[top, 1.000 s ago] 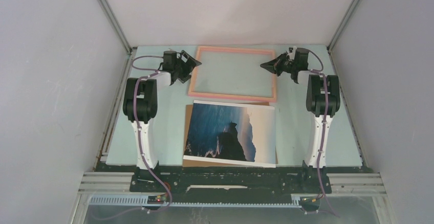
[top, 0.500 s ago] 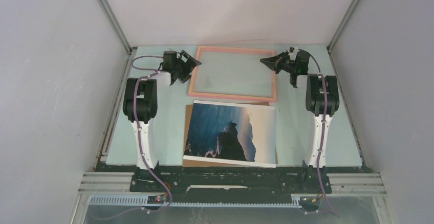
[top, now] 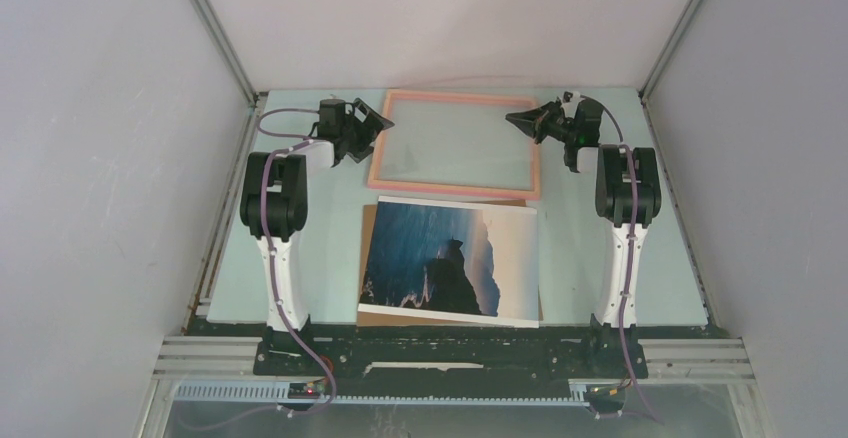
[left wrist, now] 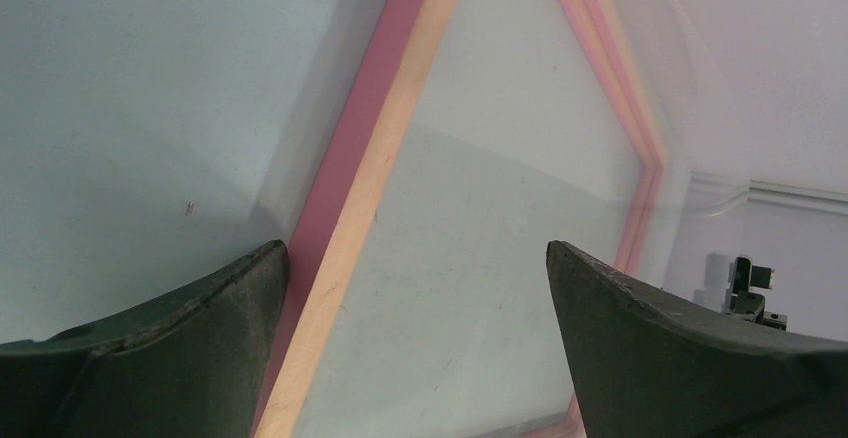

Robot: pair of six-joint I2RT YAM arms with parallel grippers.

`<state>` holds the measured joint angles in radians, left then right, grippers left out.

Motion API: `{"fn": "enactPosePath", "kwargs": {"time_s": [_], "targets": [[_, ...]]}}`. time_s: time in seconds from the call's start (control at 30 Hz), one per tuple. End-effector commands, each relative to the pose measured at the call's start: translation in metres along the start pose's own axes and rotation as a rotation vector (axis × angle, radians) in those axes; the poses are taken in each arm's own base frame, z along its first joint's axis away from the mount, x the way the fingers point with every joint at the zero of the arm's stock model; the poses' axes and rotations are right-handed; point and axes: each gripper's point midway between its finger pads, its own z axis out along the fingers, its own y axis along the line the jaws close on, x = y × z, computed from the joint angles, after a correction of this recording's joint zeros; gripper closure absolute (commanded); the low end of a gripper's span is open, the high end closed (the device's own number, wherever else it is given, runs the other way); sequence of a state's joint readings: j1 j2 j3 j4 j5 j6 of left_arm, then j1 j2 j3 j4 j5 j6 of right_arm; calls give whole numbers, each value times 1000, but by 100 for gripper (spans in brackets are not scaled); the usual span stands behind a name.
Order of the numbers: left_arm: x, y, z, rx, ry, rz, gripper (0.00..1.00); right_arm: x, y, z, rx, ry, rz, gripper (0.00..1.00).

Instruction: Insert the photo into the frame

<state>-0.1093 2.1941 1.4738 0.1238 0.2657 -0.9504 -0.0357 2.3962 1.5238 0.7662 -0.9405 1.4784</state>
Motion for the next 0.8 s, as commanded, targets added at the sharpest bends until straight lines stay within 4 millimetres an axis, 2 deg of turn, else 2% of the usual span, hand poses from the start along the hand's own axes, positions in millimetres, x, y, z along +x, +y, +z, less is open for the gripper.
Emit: {"fn": "enactPosePath", "kwargs": {"time_s": [0.0,0.47,0.77], "targets": [[-12,-34,-17,69,-31,39,0,3,-5,3,-3,2,-11,100],[-9,-33,-15,72,-21,32,0,21,-15,-2,24,-5,-5,100],[-10,-34,-16,72,-24,36,0,18,-21,-6,66,30,-39,100]]}}
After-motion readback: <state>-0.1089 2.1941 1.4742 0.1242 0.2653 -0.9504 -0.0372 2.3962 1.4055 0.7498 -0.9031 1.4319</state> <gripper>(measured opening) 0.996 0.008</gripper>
